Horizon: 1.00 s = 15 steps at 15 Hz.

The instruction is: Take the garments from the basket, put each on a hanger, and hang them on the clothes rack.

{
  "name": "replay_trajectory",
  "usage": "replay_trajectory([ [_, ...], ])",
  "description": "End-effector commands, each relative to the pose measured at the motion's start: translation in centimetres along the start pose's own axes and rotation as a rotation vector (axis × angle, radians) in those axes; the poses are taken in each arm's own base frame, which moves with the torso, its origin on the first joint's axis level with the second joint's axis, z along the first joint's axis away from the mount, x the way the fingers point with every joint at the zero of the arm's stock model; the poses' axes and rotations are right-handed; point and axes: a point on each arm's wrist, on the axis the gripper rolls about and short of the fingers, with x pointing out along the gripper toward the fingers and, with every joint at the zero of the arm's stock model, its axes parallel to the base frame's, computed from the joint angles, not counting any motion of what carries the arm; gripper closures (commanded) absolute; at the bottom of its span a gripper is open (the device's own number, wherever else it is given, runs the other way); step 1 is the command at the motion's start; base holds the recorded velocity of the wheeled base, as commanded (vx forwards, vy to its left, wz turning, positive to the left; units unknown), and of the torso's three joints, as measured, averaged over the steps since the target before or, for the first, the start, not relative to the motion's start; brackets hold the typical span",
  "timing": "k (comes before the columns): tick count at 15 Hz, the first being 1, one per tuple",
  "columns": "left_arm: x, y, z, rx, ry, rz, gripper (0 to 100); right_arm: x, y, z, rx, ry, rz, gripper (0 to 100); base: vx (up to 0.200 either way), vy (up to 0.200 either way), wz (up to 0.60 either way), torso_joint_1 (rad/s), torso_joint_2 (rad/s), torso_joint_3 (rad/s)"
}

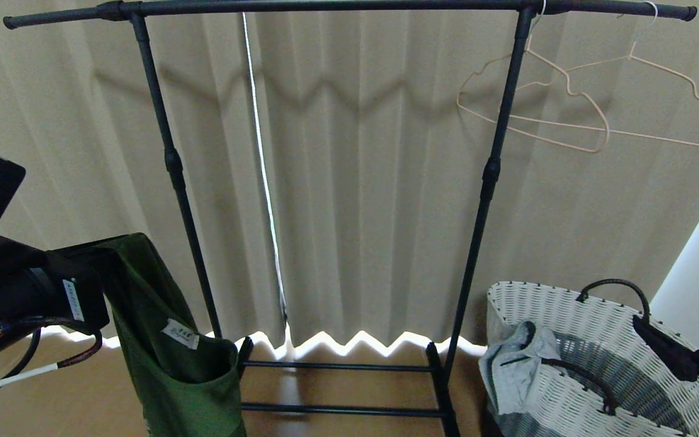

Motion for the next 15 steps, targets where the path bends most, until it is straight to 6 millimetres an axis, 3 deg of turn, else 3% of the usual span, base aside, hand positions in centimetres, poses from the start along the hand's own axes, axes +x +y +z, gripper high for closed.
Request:
replay_trajectory([
  [1, 0.1, 0.0, -0.2, 0.003, 0.009, -0.001, 100, 0.2, -0.3, 0.7, 0.003, -0.021, -0.005, 0, 0.000, 0.000, 0.00, 0.000, 0.00, 0.000],
  [7, -0.3, -0.2, -0.6, 0.008, 0.012, -0.014, 100, 0.5, -0.7, 2.0, 0.056, -0.062, -0.017, 0, 0.000, 0.000, 0.00, 0.000, 0.00, 0.000],
  [9, -0.5, -0.3, -1.7, 0.026, 0.043, -0.017, 100, 0.4, -0.7, 2.0, 0.056, -0.063, -0.017, 0, 0.000, 0.000, 0.00, 0.011, -0.04, -0.013],
  [15, -1.0, -0.4, -3.2, 0.041, 0.061, -0.020, 100, 0.4, -0.8, 2.1, 0.056, -0.069, -0.021, 0, 0.000, 0.000, 0.00, 0.085, -0.35, -0.255],
])
